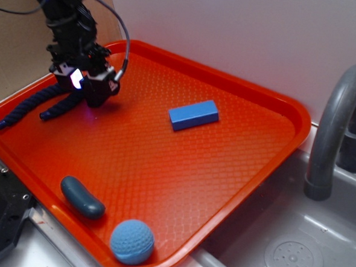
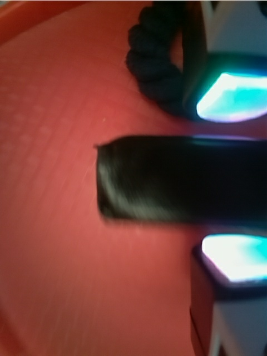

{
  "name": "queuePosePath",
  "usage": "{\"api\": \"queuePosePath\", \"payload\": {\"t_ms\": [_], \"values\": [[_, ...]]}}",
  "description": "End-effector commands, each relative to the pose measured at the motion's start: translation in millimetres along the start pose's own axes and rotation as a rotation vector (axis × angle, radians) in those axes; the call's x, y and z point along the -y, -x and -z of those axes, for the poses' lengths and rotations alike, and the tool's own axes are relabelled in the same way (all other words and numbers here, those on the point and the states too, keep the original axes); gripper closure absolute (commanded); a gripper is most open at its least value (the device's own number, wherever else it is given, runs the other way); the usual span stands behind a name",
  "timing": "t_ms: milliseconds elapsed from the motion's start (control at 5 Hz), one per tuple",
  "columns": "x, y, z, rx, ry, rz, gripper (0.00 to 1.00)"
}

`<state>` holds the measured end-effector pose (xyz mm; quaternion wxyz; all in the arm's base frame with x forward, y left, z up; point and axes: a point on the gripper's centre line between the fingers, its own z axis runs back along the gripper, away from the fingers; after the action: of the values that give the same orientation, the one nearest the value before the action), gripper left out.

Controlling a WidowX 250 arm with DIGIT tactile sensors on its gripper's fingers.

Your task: Grab the black box.

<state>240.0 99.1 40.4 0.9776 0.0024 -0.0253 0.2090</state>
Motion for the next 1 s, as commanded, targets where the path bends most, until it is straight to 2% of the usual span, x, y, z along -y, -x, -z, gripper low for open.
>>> {"api": "queuePosePath", "payload": {"t_ms": [0, 200, 400, 600, 800], "values": [[13.8, -5.9, -66.2, 0.135, -0.042, 0.043, 1.0], [28.5, -4.9, -116.9, 0.235, 0.032, 0.089, 1.0], [33.9, 13.7, -168.6, 0.287, 0.141, 0.18, 1.0], [48.7, 36.0, -220.8, 0.216, 0.238, 0.241, 1.0], [61.1, 44.3, -272.2, 0.168, 0.24, 0.253, 1.0]]}}
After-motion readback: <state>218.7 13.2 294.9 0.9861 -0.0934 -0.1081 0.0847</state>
